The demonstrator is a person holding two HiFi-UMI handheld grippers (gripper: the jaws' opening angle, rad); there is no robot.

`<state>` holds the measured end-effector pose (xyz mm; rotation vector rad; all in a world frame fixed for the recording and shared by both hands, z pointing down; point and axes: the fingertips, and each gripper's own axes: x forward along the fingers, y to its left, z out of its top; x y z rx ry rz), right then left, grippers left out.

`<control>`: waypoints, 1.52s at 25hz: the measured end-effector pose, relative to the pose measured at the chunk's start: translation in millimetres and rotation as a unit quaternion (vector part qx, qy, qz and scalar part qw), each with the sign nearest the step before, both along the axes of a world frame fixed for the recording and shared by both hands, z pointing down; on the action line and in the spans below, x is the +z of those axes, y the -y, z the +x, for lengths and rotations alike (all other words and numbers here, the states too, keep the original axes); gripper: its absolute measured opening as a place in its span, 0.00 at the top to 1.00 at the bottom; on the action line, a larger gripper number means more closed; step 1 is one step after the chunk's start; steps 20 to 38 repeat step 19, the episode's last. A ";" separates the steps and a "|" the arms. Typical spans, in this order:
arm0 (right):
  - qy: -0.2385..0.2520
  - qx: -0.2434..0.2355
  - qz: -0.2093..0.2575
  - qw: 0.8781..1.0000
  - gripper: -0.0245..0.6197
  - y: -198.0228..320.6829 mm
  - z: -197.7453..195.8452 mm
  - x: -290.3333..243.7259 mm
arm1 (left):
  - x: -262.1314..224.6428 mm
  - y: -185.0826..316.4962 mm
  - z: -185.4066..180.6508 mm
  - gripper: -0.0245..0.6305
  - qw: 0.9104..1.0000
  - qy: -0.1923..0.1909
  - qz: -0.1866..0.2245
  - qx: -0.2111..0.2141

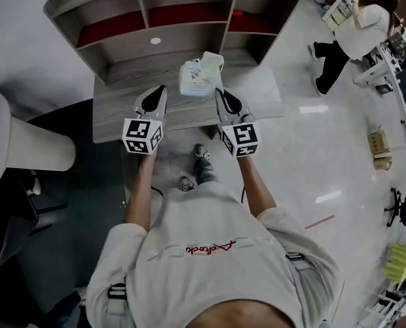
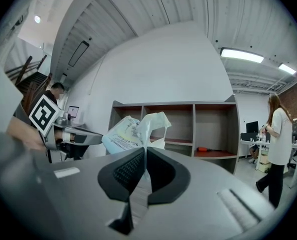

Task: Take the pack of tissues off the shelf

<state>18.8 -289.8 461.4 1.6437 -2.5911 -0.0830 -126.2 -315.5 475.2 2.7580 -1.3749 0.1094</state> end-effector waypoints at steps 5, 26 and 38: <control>-0.001 0.000 0.001 1.000 0.94 -10.3 -1.1 1.7 | 4.2 -10.5 -0.2 0.96 1.000 -0.003 -0.002 0.000; 0.002 0.000 0.003 1.000 0.94 -17.4 -7.5 2.4 | 8.8 -16.3 -4.2 0.96 1.000 0.000 -0.002 -0.005; 0.002 0.000 0.003 1.000 0.94 -17.4 -7.5 2.4 | 8.8 -16.3 -4.2 0.96 1.000 0.000 -0.002 -0.005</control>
